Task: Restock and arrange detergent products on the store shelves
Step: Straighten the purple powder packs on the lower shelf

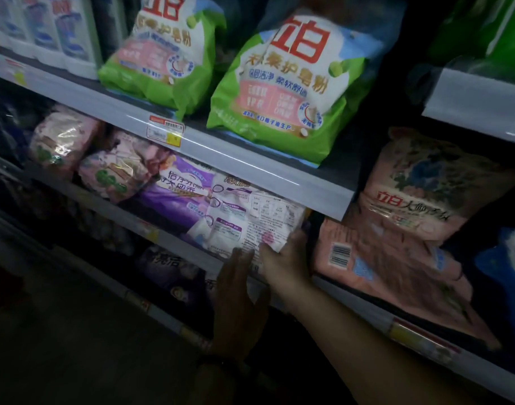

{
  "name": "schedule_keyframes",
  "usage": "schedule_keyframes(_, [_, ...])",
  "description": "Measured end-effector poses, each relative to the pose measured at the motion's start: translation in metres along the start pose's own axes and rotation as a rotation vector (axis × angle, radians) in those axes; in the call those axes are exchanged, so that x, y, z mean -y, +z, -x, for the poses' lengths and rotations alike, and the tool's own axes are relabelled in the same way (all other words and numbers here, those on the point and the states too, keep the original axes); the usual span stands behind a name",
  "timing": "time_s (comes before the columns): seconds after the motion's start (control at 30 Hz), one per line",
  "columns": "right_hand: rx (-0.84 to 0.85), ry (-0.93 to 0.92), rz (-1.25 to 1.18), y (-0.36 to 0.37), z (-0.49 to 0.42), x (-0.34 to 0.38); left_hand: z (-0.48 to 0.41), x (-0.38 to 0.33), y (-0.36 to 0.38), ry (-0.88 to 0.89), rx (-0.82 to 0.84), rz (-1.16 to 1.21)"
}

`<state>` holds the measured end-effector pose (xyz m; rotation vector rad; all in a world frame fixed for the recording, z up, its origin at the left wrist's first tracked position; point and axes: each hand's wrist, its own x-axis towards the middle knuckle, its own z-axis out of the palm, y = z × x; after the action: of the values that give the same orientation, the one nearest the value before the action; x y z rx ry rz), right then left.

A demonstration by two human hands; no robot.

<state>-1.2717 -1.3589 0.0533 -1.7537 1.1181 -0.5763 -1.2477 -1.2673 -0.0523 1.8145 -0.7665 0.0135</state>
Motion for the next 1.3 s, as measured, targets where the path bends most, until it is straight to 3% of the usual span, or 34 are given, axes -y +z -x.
schedule_keyframes(0.17, [-0.023,0.287,0.011,0.013,-0.033,0.011,-0.004,-0.007,0.019,-0.105,0.062,0.031])
schedule_keyframes(0.43, [-0.134,0.242,0.072,0.030,-0.045,0.000,-0.007,0.001,0.023,-0.025,-0.065,-0.040])
schedule_keyframes(0.57, [-0.152,0.225,-0.132,0.029,-0.037,0.006,-0.012,0.021,-0.004,0.025,-0.080,0.044])
schedule_keyframes(0.67, [-0.138,0.237,-0.329,0.022,-0.022,0.021,-0.017,0.025,-0.029,0.158,-0.049,-0.096])
schedule_keyframes(0.8, [-0.099,0.298,-0.573,0.013,-0.002,0.034,-0.019,0.001,-0.047,0.147,-0.142,-0.292])
schedule_keyframes(0.93, [0.000,0.425,-0.794,0.007,0.026,0.042,-0.021,-0.029,-0.071,0.169,-0.277,-0.336])
schedule_keyframes(1.07, [0.136,0.445,-0.789,0.005,0.050,0.056,-0.014,-0.037,-0.095,0.285,-0.354,-0.400])
schedule_keyframes(1.17, [0.273,0.430,-0.712,-0.004,0.057,0.067,-0.011,-0.030,-0.103,0.394,-0.452,-0.253])
schedule_keyframes(1.2, [0.354,0.428,-0.705,-0.009,0.061,0.071,-0.008,-0.030,-0.104,0.351,-0.481,-0.175])
schedule_keyframes(1.3, [0.540,0.359,-0.668,-0.023,0.066,0.071,-0.003,-0.033,-0.108,-0.002,-0.573,0.088])
